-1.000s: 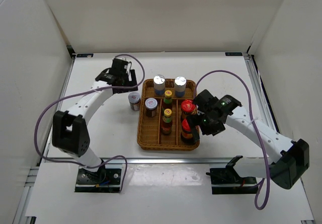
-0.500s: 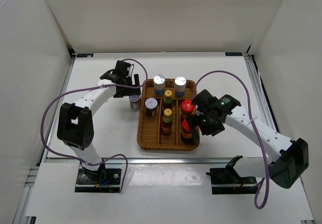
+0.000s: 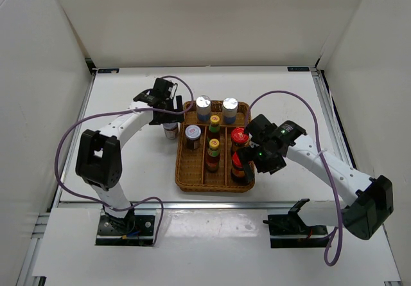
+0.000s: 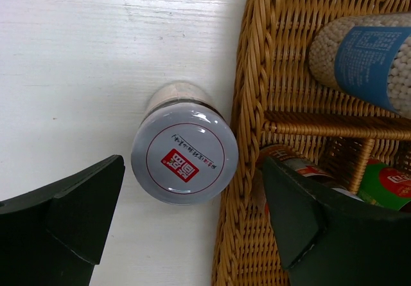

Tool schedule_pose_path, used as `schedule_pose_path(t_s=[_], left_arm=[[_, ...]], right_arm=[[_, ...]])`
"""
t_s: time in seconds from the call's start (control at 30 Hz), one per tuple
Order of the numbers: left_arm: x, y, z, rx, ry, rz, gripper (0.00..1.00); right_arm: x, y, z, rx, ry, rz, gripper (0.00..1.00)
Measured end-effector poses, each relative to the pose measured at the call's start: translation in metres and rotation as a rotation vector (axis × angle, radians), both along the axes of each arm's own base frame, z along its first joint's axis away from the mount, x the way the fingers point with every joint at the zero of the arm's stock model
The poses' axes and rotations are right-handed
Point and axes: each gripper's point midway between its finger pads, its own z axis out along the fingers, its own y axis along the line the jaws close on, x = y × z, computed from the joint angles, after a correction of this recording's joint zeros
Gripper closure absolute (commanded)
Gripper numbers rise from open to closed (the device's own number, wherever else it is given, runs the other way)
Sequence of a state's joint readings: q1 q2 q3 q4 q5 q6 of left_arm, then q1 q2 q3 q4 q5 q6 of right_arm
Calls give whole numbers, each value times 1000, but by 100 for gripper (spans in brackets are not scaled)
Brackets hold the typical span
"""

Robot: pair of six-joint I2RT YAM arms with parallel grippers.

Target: Organize the condiment bottles

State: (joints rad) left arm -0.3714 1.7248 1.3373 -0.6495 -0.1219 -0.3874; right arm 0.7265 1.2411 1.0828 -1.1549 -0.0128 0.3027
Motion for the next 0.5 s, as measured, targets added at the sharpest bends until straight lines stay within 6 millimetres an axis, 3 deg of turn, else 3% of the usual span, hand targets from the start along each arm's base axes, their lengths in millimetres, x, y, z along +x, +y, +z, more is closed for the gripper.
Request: schedule_pose_path(t_s=[0.23, 0.33, 0.43, 0.5], left_arm=[[2, -2, 2, 0, -7, 0, 1], [4, -5, -2, -7, 4, -2, 7], [2, -8, -8, -12, 23, -10, 19], [1, -10, -11, -19, 36, -16, 34]], right_arm=[[0, 0, 0, 2, 2, 1, 1], [-1, 1, 0, 4, 4, 2, 1], [-1, 1, 0, 5, 5, 2, 1], [-1, 1, 0, 7, 6, 2, 1]])
